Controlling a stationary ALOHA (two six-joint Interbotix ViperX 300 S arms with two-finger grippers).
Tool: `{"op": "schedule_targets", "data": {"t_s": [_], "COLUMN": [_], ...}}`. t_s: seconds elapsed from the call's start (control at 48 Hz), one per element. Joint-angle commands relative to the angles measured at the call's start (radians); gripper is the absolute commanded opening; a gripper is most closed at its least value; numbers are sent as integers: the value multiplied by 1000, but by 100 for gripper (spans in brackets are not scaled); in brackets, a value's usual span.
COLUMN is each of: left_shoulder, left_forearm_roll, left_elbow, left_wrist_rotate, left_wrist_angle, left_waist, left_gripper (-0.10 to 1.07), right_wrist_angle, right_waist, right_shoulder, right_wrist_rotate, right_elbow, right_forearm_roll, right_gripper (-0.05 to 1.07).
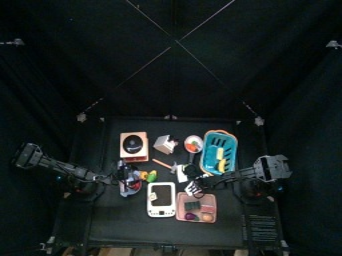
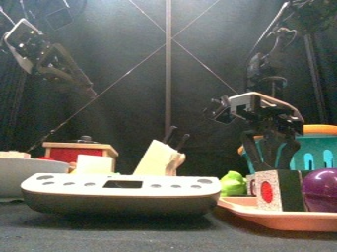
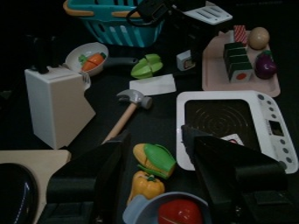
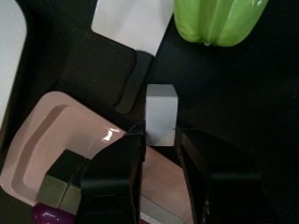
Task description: Grab white sushi piece from above plate
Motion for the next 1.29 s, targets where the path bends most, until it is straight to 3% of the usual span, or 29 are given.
{"op": "schedule_targets", "data": {"t_s": [0.0,1.271], "left_shoulder": [2,2], "left_forearm_roll": [2,0], "left_elbow": [-14,-12], "left_wrist_rotate": [-2,-3], "left_wrist_angle": [3,3], "left_waist": [3,6], "left_gripper": [87,87], "right_wrist_angle": [29,51], "right_waist": [2,8], "right_shoulder": [-48,-46], "right_wrist_rotate": [-3,-8], "right_elbow": [-35,-43], "right_forearm_roll": [0,-2], "right_gripper": [61,61]}}
